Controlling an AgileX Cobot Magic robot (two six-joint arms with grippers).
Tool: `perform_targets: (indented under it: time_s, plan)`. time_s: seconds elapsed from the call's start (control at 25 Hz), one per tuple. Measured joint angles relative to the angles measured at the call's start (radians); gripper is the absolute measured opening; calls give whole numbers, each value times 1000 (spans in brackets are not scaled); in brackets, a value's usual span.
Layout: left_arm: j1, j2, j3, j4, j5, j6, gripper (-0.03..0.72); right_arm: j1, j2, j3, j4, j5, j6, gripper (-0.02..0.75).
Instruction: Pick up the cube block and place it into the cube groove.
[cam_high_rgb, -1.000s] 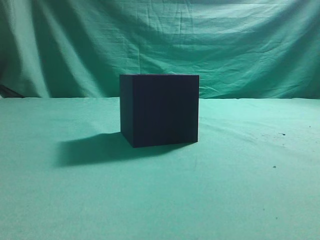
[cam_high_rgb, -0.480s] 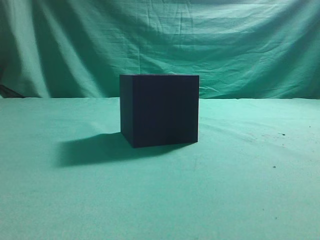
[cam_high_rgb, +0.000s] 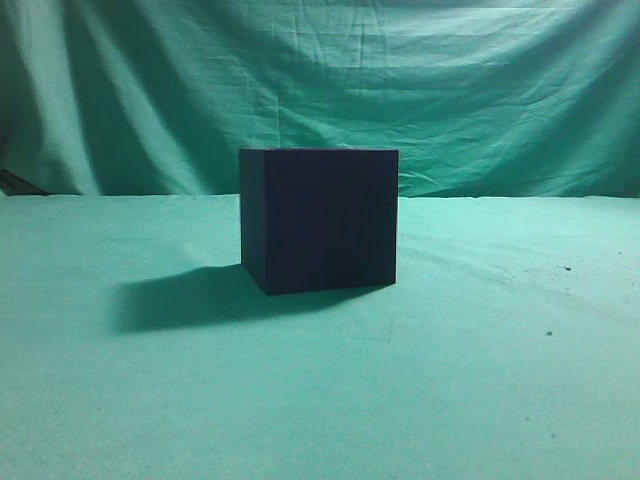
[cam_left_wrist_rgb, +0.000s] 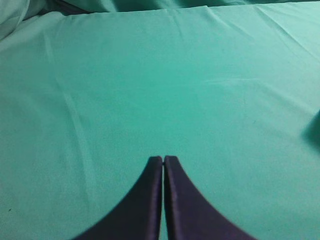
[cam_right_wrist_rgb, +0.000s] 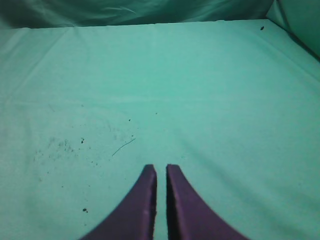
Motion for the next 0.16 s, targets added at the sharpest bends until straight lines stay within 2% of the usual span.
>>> perform_targets:
  time_s: [0.16]
  plan:
    - [0,0,0,0,0,0,0,0,0,0,0,0,0,47]
